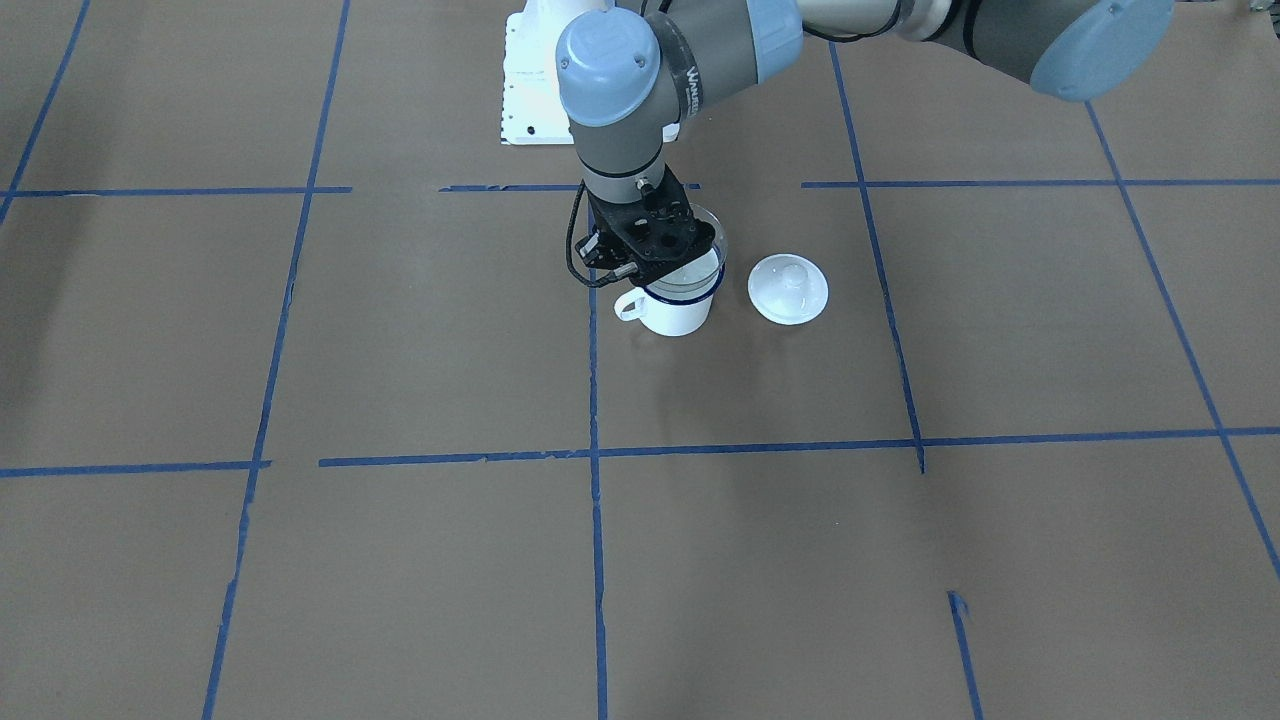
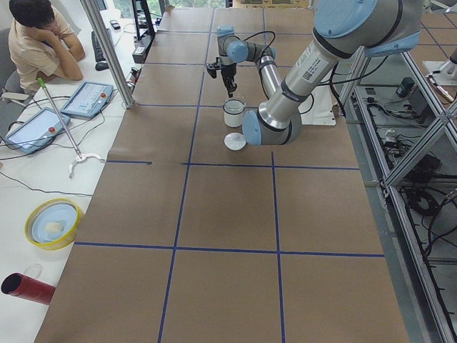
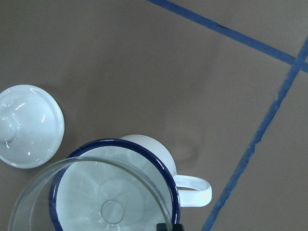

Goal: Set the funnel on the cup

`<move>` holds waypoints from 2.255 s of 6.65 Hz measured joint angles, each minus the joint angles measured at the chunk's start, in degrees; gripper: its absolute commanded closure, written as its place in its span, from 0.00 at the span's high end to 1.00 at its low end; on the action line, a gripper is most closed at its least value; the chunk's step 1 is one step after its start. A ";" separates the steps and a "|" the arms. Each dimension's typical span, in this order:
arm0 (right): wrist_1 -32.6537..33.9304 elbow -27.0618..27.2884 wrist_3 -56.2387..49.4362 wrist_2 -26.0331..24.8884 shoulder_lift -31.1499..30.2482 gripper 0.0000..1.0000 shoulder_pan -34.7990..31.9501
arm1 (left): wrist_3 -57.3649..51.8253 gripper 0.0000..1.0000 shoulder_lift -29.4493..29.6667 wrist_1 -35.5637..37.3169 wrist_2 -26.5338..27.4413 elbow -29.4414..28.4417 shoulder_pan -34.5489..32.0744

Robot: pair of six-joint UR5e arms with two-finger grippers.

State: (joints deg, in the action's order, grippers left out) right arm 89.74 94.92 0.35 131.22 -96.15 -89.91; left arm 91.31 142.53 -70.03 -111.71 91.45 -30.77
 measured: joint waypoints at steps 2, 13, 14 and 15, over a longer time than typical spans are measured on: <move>0.00 0.00 0.00 0.00 0.00 1.00 0.00 | -0.04 0.34 -0.16 -1.18 0.00 -0.06 -0.04; 0.00 0.00 0.00 0.00 0.00 1.00 0.00 | -46.82 1.00 -27.40 -4.19 -7.31 28.01 -24.77; 0.00 0.00 0.00 0.00 0.00 1.00 0.00 | -63.24 1.00 -34.05 -5.87 -12.19 26.87 -34.14; 0.00 -0.02 0.00 0.00 0.00 1.00 0.00 | -78.93 1.00 -39.46 -7.45 -15.76 23.23 -43.30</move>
State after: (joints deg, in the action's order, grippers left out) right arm 89.74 94.90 0.35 131.22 -96.16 -89.91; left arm 12.39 103.07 -77.48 -127.47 114.68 -74.07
